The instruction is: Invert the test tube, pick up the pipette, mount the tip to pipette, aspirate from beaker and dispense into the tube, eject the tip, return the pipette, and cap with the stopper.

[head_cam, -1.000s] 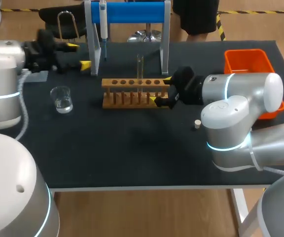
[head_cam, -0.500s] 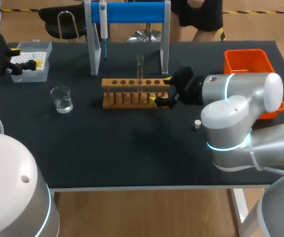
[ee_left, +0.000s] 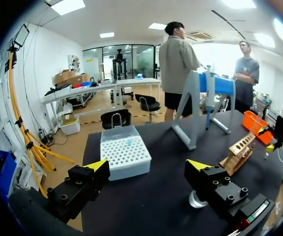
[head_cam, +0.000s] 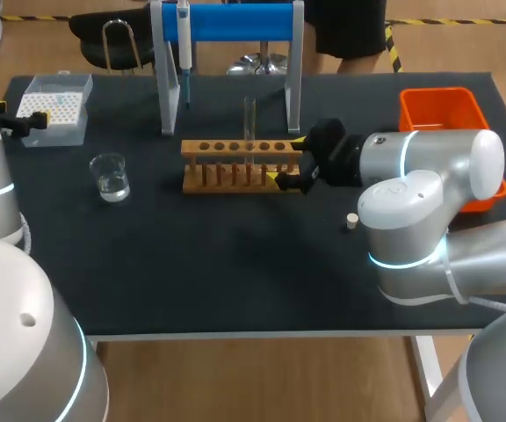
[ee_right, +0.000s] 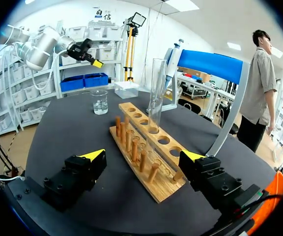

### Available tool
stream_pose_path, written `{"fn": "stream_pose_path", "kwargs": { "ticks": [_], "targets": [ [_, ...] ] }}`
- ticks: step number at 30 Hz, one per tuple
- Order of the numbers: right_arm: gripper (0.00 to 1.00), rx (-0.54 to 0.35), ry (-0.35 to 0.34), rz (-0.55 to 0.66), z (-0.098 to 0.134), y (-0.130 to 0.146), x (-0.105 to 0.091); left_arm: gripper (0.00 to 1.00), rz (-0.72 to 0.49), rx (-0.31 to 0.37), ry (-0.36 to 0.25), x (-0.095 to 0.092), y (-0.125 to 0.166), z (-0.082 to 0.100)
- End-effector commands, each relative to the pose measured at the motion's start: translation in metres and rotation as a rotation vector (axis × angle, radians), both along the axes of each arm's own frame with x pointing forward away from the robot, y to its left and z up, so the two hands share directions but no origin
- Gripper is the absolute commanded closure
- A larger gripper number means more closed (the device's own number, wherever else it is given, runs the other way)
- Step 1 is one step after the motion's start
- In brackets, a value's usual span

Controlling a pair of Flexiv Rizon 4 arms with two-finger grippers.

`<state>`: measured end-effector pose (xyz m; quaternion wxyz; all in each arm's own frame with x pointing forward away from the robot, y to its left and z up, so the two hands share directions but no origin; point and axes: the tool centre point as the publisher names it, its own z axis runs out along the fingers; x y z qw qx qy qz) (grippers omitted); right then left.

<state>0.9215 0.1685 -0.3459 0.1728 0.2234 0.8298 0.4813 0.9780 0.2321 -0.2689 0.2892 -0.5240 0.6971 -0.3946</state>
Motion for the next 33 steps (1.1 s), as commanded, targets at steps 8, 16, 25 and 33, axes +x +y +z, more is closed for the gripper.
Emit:
{"fn": "stream_pose_path", "kwargs": {
  "ticks": [8,16,25,33],
  "targets": [
    [0.0,-0.002,0.002,-0.001,0.0,0.0,0.0,0.0,0.03,0.005,0.008,0.052,0.003,-0.035],
    [0.0,-0.002,0.002,-0.001,0.0,0.0,0.0,0.0,0.031,-0.018,0.01,0.071,0.004,-0.054],
    [0.0,-0.002,0.002,-0.001,0.0,0.0,0.0,0.0,0.049,-0.018,0.007,0.083,0.004,-0.061],
    [0.0,-0.002,0.002,-0.001,0.0,0.0,0.0,0.0,0.046,-0.008,0.002,0.084,0.003,-0.061]
  ]
}}
